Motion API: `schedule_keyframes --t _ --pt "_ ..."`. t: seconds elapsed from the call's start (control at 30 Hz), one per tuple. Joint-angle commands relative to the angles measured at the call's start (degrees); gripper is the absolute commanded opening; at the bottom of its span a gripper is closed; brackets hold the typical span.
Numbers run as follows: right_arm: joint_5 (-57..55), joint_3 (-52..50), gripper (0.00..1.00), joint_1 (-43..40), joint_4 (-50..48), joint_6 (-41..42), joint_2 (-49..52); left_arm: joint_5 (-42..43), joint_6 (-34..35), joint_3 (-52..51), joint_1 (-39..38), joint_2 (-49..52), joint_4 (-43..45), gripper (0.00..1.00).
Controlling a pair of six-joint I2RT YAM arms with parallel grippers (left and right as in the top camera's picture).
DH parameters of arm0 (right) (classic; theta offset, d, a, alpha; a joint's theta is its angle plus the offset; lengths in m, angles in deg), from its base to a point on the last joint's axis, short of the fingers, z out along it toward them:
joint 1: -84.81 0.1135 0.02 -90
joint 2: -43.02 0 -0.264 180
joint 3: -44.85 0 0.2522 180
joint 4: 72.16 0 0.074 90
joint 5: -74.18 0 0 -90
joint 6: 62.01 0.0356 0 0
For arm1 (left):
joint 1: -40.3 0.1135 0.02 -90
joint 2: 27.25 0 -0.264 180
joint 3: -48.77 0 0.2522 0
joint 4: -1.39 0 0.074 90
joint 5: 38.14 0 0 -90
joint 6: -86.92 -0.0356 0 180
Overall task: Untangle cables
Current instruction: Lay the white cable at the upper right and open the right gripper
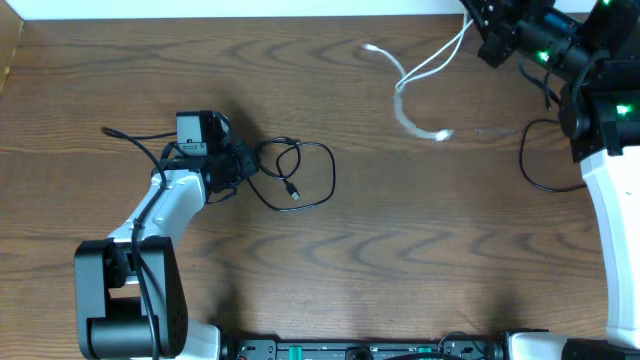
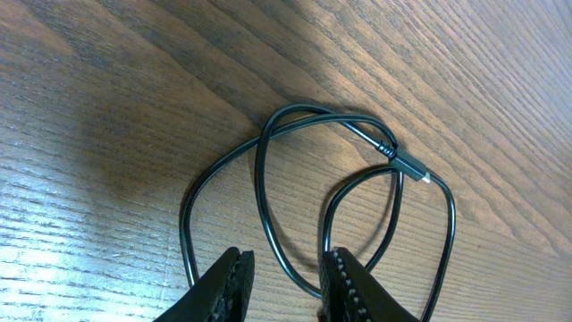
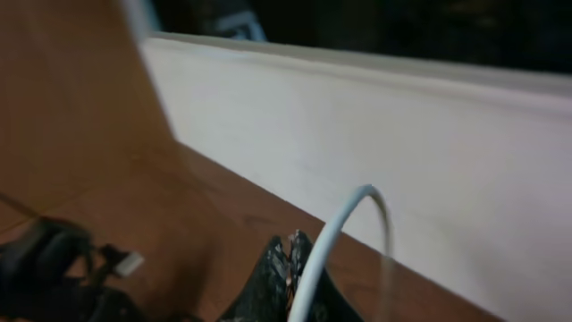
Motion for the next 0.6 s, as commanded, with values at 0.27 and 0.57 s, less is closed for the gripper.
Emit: schedule_keyframes --t 0.27,0.57 --pt "-34.58 0.11 0.01 -2.99 3.58 -0.9 0.13 0.96 -1.14 0.15 0.39 -0.42 -0.02 0.32" --pt "-52.68 0.11 0.01 -8.68 5.81 -0.9 0.17 0.96 -1.11 0.15 0.39 -0.42 -0.04 0.32"
